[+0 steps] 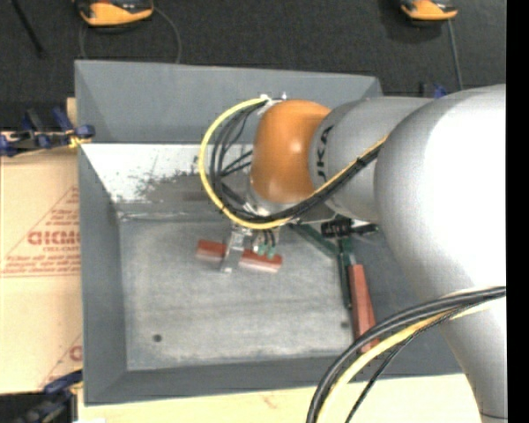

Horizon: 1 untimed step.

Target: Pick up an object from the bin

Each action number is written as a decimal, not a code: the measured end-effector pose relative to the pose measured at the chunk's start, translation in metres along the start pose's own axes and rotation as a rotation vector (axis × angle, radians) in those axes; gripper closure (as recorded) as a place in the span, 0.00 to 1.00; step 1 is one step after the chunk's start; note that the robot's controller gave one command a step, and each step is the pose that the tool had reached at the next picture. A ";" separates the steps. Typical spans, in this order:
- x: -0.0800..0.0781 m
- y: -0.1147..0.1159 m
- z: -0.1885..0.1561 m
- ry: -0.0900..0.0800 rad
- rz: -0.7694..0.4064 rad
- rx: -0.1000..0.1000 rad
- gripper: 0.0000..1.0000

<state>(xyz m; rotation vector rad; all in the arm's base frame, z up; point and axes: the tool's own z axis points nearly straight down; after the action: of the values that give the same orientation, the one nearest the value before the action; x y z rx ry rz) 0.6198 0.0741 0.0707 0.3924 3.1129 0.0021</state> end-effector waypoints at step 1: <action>-0.002 0.001 -0.032 -0.003 -0.001 -0.002 1.00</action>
Offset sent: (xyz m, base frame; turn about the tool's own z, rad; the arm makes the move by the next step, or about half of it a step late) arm 0.0000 0.0001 0.0288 0.0000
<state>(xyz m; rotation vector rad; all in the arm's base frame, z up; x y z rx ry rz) 0.6216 0.0742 0.1023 0.3910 3.1102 0.0046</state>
